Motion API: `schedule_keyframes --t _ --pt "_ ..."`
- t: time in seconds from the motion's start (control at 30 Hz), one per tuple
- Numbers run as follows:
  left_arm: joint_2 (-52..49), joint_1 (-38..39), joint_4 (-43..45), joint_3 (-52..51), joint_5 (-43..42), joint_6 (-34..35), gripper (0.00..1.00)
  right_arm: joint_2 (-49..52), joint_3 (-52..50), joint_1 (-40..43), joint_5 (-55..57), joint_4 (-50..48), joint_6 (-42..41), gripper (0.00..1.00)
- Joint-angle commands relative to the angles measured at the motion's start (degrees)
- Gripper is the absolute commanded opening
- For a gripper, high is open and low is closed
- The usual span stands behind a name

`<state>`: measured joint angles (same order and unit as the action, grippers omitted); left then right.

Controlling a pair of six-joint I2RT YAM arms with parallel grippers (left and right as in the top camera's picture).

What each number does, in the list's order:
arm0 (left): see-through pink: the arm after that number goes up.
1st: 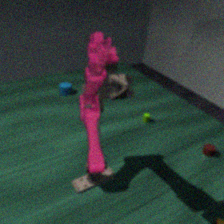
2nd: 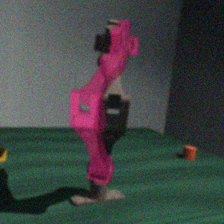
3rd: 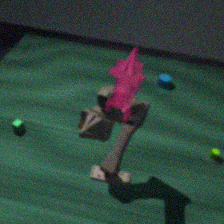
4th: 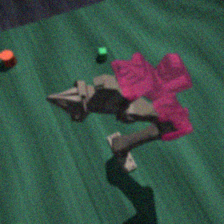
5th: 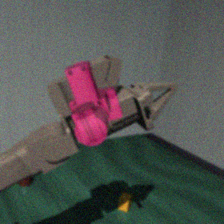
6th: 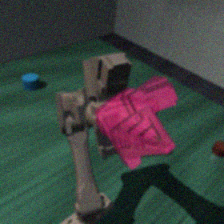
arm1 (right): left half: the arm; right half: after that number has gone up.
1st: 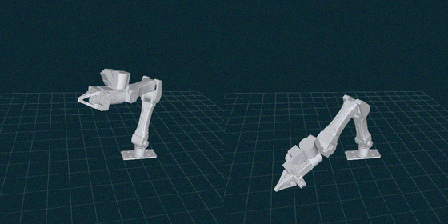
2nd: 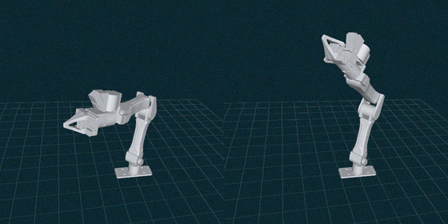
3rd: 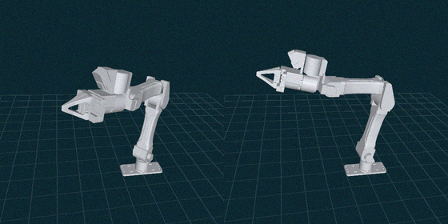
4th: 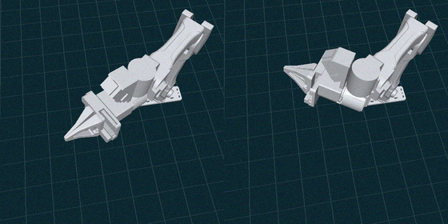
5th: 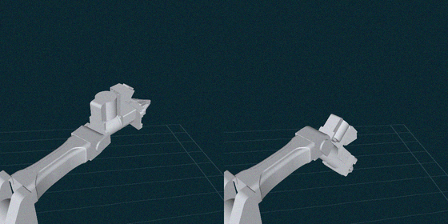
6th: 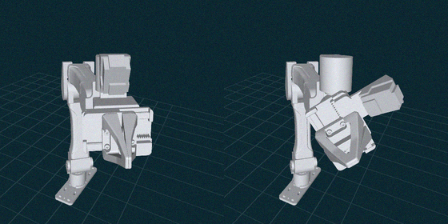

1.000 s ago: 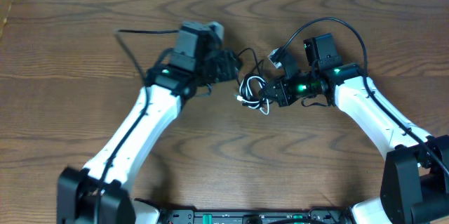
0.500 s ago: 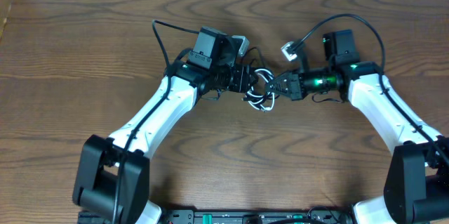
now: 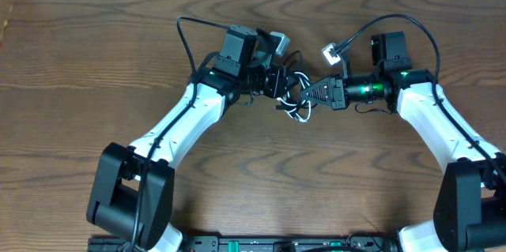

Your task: Untangle cables

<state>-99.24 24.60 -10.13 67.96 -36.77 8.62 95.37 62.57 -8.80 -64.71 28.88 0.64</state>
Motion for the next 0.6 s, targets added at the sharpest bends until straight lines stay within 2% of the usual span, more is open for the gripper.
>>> schedule_keyframes --t 0.0,0.17,0.33,0.43,0.47,0.5,0.57 --pt "-0.74 0.24 -0.02 0.5 3.58 -0.44 0.28 -1.51 0.44 0.09 -0.28 -0.85 -3.08 0.01" --pt "-0.79 0.44 0.02 0.5 4.09 -0.44 0.27 -1.51 0.44 0.09 0.94 -2.67 -5.4 0.01" --pt "-3.37 3.19 3.15 0.5 8.37 -0.39 0.27 -1.51 0.46 0.09 0.92 -4.02 -6.01 0.01" --pt "-4.85 4.44 6.84 0.5 11.41 3.41 0.27 -1.51 0.44 0.09 0.94 -4.02 -6.01 0.01" --pt "-4.94 4.55 7.28 0.5 13.29 4.98 0.23 -1.51 0.44 0.09 0.94 -4.0 -6.01 0.01" --pt "-5.07 4.59 7.23 0.5 17.59 7.65 0.11 -1.51 0.44 0.09 0.94 -3.98 -6.01 0.01" --pt "-5.07 4.57 7.21 0.5 20.72 9.53 0.08 -1.51 0.44 0.09 0.94 -4.0 -6.01 0.01"
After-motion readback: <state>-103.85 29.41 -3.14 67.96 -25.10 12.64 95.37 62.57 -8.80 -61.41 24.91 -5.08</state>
